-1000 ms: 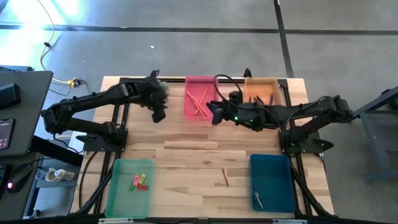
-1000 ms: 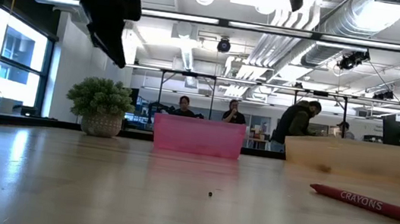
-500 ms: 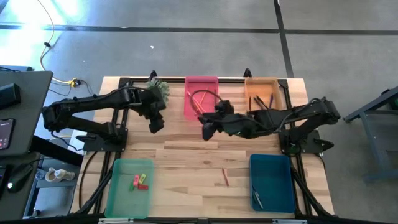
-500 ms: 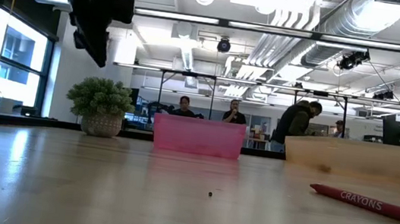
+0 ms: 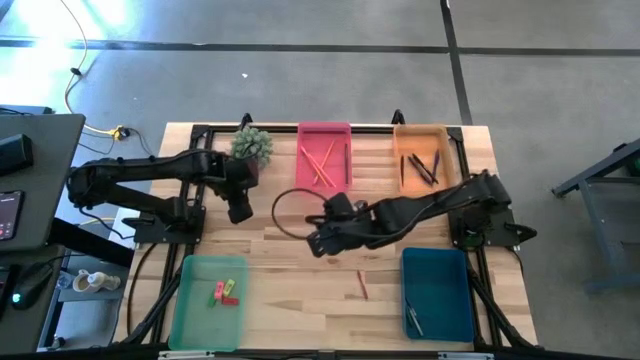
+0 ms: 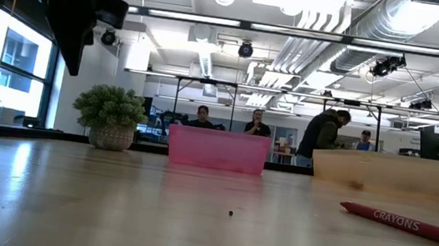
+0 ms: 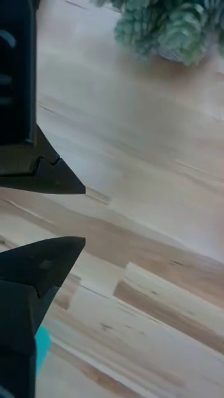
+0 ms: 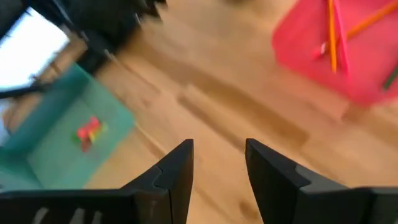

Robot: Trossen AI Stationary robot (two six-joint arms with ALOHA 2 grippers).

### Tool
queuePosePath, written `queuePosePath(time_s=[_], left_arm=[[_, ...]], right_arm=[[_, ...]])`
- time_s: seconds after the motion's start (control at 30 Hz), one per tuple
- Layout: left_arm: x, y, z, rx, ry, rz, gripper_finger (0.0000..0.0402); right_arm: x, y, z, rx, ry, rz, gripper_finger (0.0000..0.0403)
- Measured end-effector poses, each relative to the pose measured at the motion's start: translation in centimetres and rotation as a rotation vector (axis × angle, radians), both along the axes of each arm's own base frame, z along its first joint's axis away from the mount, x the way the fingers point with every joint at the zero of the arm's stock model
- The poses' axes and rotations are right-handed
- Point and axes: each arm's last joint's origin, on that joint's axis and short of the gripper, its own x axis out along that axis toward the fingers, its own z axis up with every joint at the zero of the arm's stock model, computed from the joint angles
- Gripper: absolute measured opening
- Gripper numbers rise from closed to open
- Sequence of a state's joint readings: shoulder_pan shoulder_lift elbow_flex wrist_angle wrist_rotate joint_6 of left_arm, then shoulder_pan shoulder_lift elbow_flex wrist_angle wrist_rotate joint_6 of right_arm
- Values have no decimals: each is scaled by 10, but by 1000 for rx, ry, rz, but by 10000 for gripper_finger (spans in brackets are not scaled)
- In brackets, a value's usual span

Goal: Sort crayons/erasers/pens/pencils in bins
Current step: Put the red crayon into the blue bin

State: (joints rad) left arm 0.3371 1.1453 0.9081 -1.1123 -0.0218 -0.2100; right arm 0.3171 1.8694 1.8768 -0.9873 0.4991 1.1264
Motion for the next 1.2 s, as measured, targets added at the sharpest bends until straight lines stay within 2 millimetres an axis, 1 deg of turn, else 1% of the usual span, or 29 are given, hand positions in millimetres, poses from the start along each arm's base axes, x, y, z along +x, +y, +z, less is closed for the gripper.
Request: queuePosePath(time_s=[0.13, 0.23, 0.4, 0.67, 0.8, 0.93, 1.2], left_arm=[[-1, -3, 1, 12, 15, 9, 110], [-2, -5, 2, 16, 10, 8, 110], [-3, -9, 2, 11, 19, 10, 110], [-3, -14, 2, 11, 33, -31, 110], [-3, -14, 2, 14, 35, -52, 110], [-3, -14, 2, 15, 37, -59, 110], [-3, -14, 2, 17, 39, -69, 110]], right_arm=[[10, 7, -21, 89, 84, 17, 138], [12, 14, -37, 141, 150, -2, 138], [7, 35, -62, 178, 288, -21, 138], [0, 65, -90, 208, 419, -22, 138], [-3, 77, -101, 235, 470, -16, 138], [-6, 86, -107, 260, 507, -7, 138], [-22, 92, -111, 245, 647, -24, 138]])
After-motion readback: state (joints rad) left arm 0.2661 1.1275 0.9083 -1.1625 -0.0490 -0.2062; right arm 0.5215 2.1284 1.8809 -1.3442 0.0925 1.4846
